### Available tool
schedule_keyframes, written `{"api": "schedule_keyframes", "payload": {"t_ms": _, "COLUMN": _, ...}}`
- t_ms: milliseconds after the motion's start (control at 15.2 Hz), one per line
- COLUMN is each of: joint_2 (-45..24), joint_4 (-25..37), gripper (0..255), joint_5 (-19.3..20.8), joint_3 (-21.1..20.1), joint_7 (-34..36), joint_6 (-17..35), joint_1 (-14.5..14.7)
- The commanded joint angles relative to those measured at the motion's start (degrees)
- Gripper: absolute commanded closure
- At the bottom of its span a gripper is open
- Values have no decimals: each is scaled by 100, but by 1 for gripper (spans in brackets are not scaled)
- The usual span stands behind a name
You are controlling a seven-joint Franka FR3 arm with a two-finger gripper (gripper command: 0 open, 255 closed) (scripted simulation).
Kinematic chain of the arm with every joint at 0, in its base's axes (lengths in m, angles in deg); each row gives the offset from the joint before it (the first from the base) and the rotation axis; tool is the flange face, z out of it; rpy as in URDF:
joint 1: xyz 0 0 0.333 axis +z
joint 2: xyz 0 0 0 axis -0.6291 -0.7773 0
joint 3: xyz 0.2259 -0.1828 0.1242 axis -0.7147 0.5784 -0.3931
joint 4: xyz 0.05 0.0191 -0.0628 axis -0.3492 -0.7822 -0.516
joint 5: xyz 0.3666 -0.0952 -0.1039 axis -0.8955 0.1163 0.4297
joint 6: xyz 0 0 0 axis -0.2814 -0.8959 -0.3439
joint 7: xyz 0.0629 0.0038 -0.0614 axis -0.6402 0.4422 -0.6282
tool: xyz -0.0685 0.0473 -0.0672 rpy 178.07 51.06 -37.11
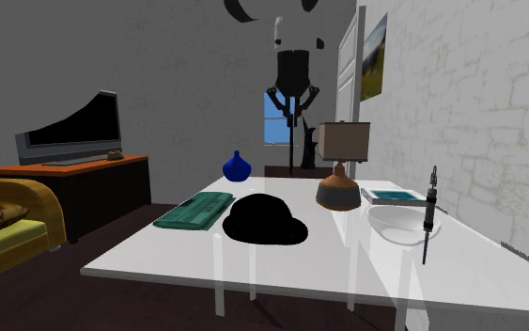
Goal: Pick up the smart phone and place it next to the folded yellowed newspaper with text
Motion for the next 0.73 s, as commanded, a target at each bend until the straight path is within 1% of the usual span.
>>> {"api": "schedule_keyframes", "payload": {"t_ms": 0, "joint_2": 34, "joint_4": -54, "gripper": 255, "joint_5": 45, "joint_3": -143, "joint_7": 305, "joint_6": 25, "joint_1": 132}}
{"api": "schedule_keyframes", "payload": {"t_ms": 330, "joint_2": 10, "joint_4": -19, "gripper": 255, "joint_5": 152, "joint_3": -503, "joint_7": 1049, "joint_6": 14, "joint_1": 459}}
{"api": "schedule_keyframes", "payload": {"t_ms": 660, "joint_2": -149, "joint_4": 180, "gripper": 255, "joint_5": 271, "joint_3": -854, "joint_7": 1787, "joint_6": -39, "joint_1": 786}}
